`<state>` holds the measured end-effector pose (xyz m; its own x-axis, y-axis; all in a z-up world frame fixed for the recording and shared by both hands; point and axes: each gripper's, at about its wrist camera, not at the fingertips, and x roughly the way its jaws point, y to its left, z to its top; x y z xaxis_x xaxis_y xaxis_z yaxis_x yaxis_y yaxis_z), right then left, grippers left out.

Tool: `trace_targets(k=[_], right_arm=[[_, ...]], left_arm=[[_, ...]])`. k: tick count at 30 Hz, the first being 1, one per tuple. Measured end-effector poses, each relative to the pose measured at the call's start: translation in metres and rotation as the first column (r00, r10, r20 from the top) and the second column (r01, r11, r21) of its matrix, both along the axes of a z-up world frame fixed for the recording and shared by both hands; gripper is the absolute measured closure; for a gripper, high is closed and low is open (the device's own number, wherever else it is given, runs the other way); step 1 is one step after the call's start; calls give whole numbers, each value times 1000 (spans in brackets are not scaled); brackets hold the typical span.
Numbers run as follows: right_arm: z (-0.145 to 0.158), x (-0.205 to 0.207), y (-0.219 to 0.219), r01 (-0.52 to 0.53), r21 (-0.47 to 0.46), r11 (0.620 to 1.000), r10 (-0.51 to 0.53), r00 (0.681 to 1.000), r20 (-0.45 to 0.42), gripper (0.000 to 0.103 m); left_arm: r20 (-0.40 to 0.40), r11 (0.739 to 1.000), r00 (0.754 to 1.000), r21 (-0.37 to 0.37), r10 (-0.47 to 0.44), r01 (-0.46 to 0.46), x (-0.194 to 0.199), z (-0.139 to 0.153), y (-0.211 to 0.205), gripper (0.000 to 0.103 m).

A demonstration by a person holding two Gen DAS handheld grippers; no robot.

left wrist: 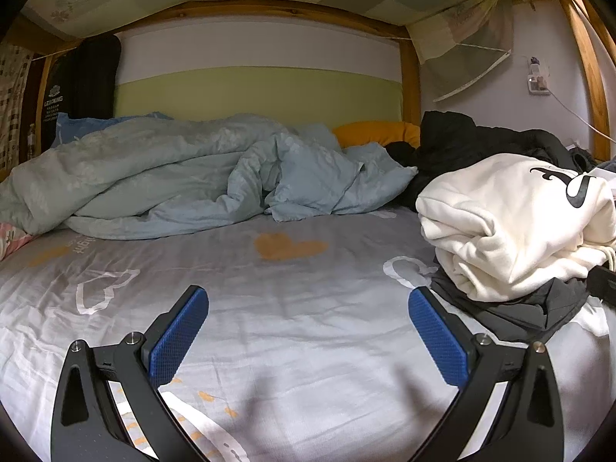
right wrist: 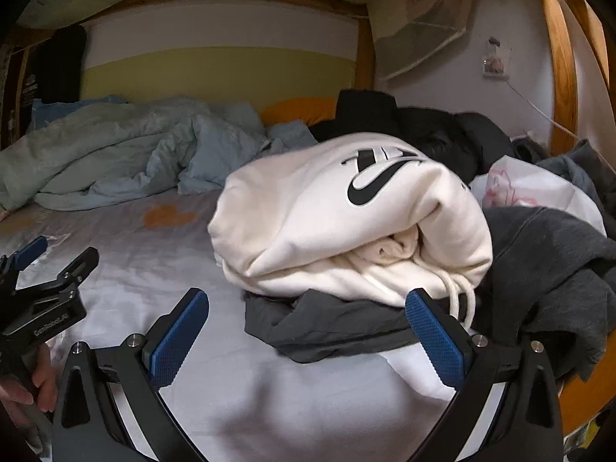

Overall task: Fold large clothes
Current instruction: 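Open both grippers and withdraw from the rolled hoodie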

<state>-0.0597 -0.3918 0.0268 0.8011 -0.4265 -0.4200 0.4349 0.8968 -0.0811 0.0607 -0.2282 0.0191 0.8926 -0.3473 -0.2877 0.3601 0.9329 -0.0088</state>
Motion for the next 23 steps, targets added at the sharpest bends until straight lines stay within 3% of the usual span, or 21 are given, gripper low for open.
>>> trace_targets(k=[5, 23], right_arm=[[0, -1, -3, 39, -24, 999, -39, 999, 6, 0], [-9, 10, -8, 32, -8, 999, -32, 998, -52, 0]], left_arm=[[-1, 1000, 1000, 0, 4, -4, 1, 0, -1, 0], [-27, 1000, 1000, 4, 6, -6, 0, -2, 4, 0]])
